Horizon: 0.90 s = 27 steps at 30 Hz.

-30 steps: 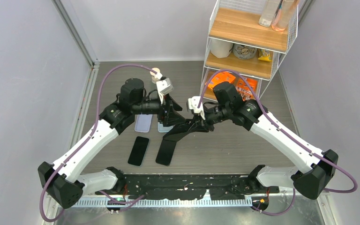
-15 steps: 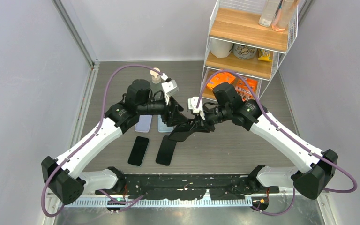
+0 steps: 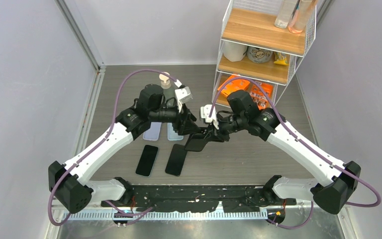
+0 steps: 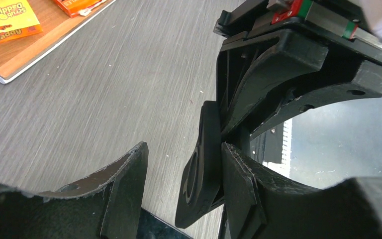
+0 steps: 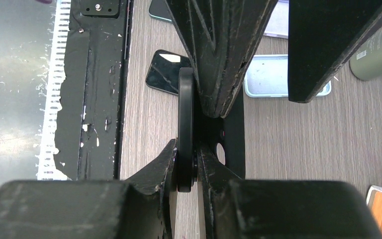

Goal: Take the phone out of the phone case
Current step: Remove the phone case from the phone.

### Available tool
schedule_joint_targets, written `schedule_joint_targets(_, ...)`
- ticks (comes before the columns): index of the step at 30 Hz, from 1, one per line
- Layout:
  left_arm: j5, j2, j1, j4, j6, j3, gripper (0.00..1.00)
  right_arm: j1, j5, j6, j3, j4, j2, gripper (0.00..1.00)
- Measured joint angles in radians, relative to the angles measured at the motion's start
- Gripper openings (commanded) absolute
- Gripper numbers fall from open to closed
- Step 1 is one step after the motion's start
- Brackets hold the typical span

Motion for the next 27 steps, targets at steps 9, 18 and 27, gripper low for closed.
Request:
schedule_joint_targets(9,0.010,0.019,-0.015,0.001,0.019,-0.022,0.59,0.002,0.013,0.003,-0.017,-0.018,-0.011,0.05)
schedule_joint_targets(18,0.011,0.042,-0.029,-0.004,0.061,-0.022,0.54,0.002,0.018,0.004,-0.020,-0.020,-0.011,0.05)
schedule_joint_targets(27,0.027,0.069,-0.034,-0.037,0.097,-0.022,0.45,0.004,0.018,0.005,-0.021,-0.013,-0.016,0.05)
